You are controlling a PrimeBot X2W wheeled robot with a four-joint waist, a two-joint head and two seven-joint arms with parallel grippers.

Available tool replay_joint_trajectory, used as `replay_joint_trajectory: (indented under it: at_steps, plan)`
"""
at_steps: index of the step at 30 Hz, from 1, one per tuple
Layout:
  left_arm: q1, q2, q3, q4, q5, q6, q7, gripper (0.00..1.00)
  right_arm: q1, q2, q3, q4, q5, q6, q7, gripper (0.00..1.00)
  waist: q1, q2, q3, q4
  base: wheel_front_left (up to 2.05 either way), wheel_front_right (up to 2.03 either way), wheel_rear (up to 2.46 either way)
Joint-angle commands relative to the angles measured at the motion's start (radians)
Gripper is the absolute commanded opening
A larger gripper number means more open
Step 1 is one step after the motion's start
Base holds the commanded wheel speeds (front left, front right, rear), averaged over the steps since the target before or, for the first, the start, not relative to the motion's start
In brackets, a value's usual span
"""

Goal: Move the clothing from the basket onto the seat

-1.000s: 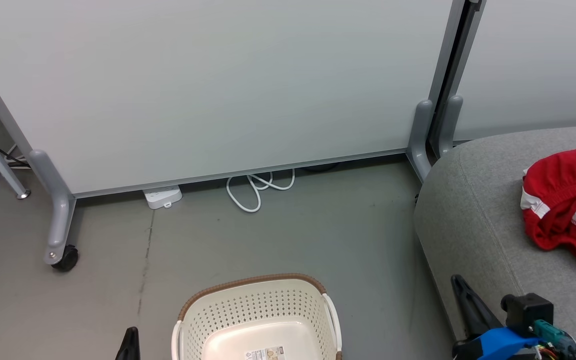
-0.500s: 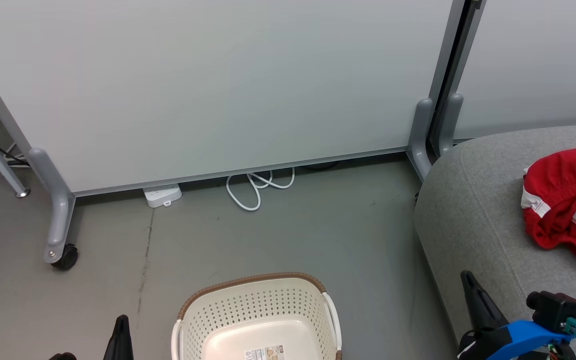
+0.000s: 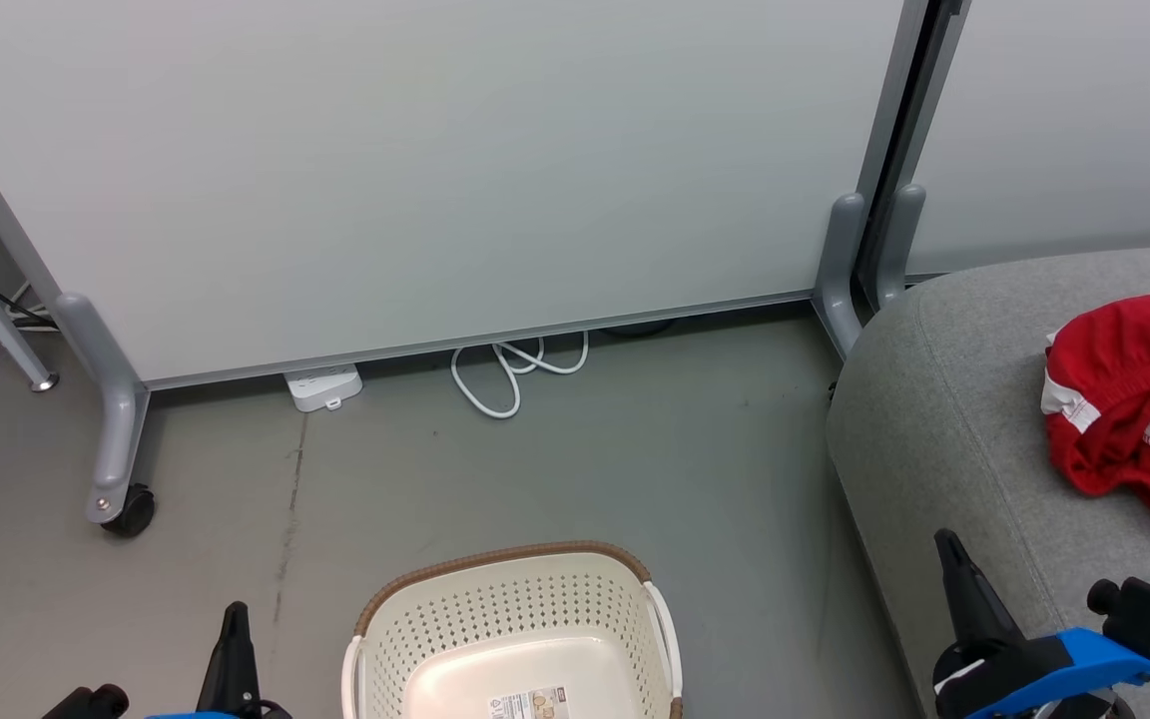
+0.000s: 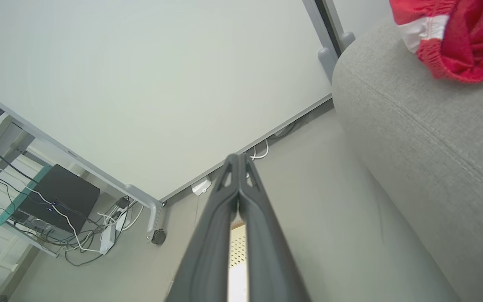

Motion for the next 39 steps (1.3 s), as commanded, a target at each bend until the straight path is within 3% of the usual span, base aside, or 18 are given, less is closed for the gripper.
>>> replay_joint_trajectory:
  at_steps: [1,39]
  plan:
    - [-0.036,0.003,0.011,-0.017,-0.033,-0.001,0.008,0.00,-0.034,-0.003,-0.005,-0.017,0.039,0.000,0.004,0.00,-0.0001,0.0000,0.000,0.000,0.00,0.00,0.00]
    - [-0.112,-0.009,0.051,-0.053,-0.432,-0.002,0.127,0.00,-0.068,-0.004,-0.042,-0.023,0.514,0.000,0.067,0.00,-0.0001,0.0000,0.012,0.001,0.00,0.00,0.00]
